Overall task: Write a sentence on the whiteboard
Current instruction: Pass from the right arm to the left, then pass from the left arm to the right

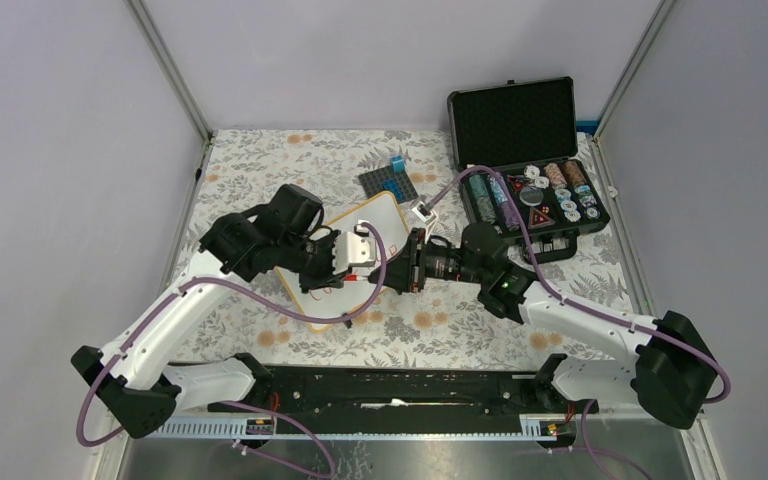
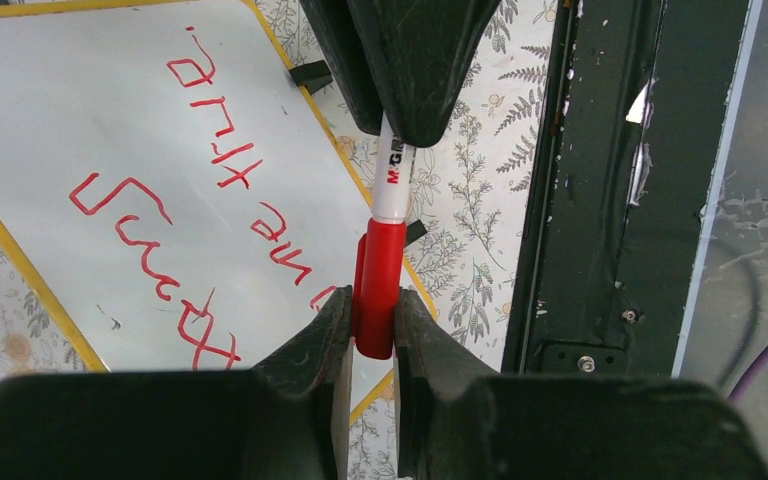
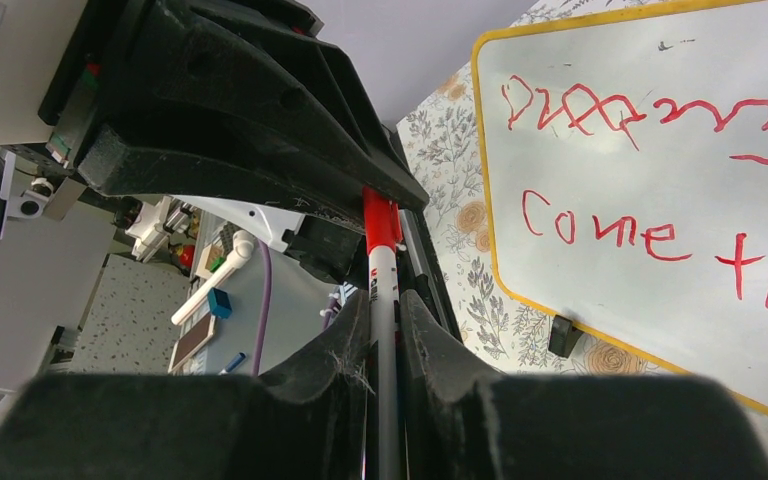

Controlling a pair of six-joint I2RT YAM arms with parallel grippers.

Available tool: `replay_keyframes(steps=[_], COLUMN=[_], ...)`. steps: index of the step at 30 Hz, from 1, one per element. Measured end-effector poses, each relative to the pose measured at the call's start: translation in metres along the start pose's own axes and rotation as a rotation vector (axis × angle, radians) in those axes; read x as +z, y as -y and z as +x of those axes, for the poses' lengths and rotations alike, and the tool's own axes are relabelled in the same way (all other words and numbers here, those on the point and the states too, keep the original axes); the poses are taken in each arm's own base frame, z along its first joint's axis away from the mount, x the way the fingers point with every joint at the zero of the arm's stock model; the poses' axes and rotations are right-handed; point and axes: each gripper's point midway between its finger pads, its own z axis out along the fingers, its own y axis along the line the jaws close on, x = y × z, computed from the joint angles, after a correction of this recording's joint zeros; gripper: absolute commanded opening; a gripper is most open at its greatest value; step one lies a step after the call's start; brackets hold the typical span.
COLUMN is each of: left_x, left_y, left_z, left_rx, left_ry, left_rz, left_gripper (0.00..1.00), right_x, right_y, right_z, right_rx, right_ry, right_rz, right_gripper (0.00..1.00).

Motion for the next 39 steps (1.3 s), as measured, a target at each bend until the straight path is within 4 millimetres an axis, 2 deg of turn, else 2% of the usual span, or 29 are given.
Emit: replay_keyframes(steps=[16, 17, 19, 21, 24, 26, 32, 34, 39], left_x=[-0.004, -0.004, -0.004, -0.003, 0.000, 0.001, 0.001, 0.004, 0.013], left_y=[0.004, 0.004, 0.003, 0.002, 0.000, -0.006, -0.028, -0.031, -0.040], left_z=[0.001, 0.001, 0.000, -0.004, -0.017, -0.027, -0.040, -0.042, -0.042], left_rx=[-0.044, -0.046, -0.047, -0.045, -0.053, -0.069, -0.162, -0.203, -0.357], left_ry=[-0.030, -0.030, -0.026, -0.007, 0.052, 0.108, 0.230, 0.260, 0.328], left_rz=[0.016, 0.016, 0.016, 0.010, 0.013, 0.008, -0.021, -0.019, -0.011], left_gripper=[0.00, 0.00, 0.00, 0.00, 0.00, 0.00, 0.00, 0.00, 0.00], right_x=[0.005, 0.005, 0.003, -0.001, -0.011, -0.020, -0.047, -0.054, -0.061], right_y=[-0.004, -0.004, -0.004, -0.005, -0.004, -0.006, -0.016, -0.011, 0.010], right_z=[-0.001, 0.000, -0.001, -0.004, -0.019, -0.033, -0.072, -0.078, -0.081], right_rx=[-0.001, -0.001, -0.005, -0.014, -0.036, -0.053, -0.097, -0.091, -0.051], right_ry=[-0.018, -0.018, -0.015, -0.003, 0.054, 0.114, 0.293, 0.340, 0.402], right_rz=[-0.019, -0.017, -0.007, 0.010, 0.064, 0.093, 0.176, 0.218, 0.315], right_gripper=[0.00, 0.02, 0.21, 0.33, 0.61, 0.73, 0.78, 0.77, 0.72])
